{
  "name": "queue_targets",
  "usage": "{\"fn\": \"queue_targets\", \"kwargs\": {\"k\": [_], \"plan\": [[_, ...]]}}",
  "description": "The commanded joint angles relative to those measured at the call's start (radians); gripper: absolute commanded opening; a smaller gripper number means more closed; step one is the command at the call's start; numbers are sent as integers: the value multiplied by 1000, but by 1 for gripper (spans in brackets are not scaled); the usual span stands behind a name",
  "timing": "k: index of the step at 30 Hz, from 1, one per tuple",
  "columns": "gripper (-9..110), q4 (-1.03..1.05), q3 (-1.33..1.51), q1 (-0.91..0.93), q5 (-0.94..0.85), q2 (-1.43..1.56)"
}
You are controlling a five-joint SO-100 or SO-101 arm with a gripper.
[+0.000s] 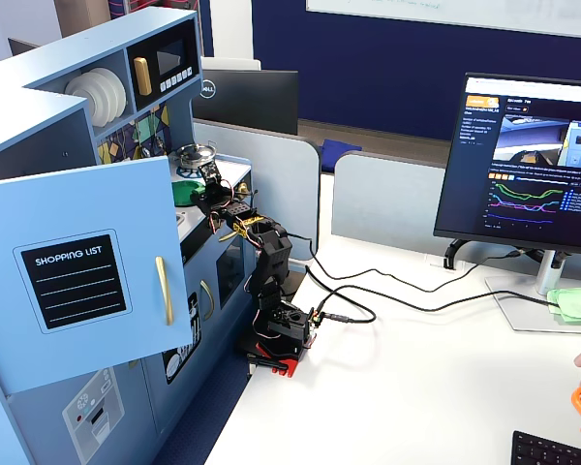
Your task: Take off the lid from the green recipient and place it on the counter
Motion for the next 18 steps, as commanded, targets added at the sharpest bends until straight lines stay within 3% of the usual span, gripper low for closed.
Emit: {"fn": "queue_targets", "kwargs": {"k": [1, 11, 18], "plan": [[0, -66, -8, 18, -11, -2], [26, 64, -14, -8, -6, 130], [31, 468, -51, -52, 80, 509]]}}
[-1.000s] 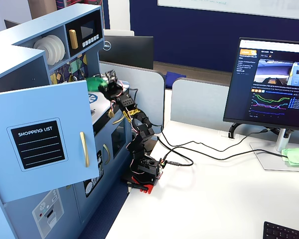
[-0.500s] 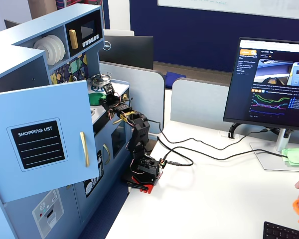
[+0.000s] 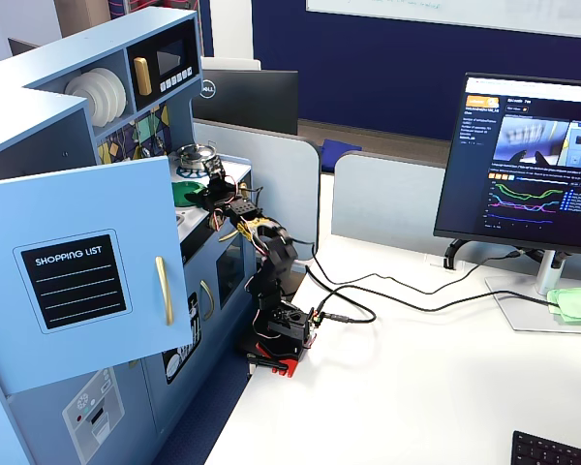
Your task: Take off the lid from the green recipient and place it on the counter
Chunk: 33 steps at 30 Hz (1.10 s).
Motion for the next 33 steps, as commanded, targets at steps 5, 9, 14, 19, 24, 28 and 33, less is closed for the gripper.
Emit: {"fn": "queue_targets", "kwargs": {"k": [5, 9, 14, 19, 24, 28, 33], "plan": [[30, 749, 77, -149, 72, 612], [25, 1131, 336, -345, 103, 966], [19, 1324, 485, -563, 138, 976], [16, 1223, 710, -626, 106, 976], [14, 1201, 861, -630, 141, 976], [12, 1220, 946, -632, 153, 976], [13, 1255, 976, -640, 178, 976]]}}
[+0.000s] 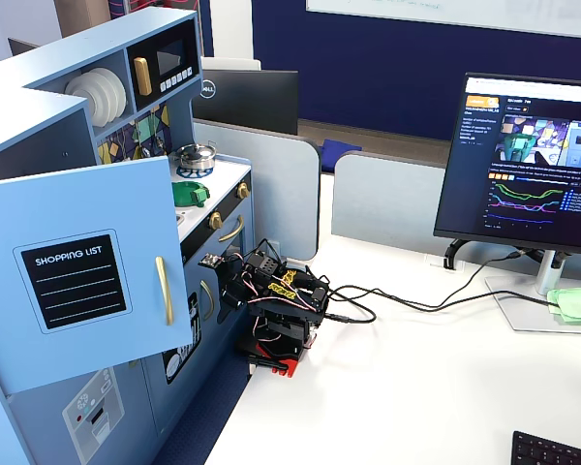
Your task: Take off the lid from the green recipient and place it on the counter
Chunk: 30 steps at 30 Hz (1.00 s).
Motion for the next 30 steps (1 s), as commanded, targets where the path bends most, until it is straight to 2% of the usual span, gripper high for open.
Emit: {"fn": "queue_targets", "kwargs": {"k": [1, 5, 13, 30], "plan": [[13, 71, 61, -5, 29, 3], [13, 126, 61, 18, 58, 3], [13, 126, 61, 179, 66, 5], [13, 126, 61, 189, 66, 5]]}}
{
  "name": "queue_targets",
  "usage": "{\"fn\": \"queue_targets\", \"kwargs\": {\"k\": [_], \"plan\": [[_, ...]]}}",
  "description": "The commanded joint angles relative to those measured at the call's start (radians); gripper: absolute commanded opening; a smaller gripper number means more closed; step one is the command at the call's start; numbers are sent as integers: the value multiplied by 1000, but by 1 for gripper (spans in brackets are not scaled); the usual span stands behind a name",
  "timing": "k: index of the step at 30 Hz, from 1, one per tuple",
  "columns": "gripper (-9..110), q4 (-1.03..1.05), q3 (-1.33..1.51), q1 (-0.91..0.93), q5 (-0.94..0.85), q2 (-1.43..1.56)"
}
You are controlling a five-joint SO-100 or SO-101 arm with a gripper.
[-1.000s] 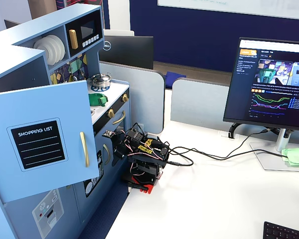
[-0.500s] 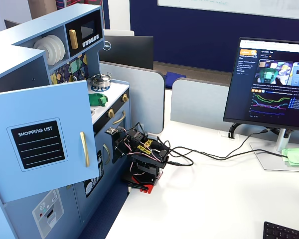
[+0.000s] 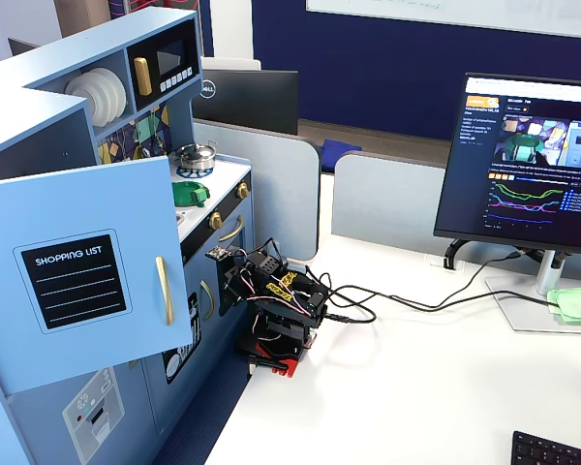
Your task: Take off the lid from the green recipient and place it on the counter
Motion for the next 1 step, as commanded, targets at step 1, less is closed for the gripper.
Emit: {"fn": "queue_targets", "kwargs": {"k": [1], "plan": [[13, 121, 61, 18, 34, -6]]}}
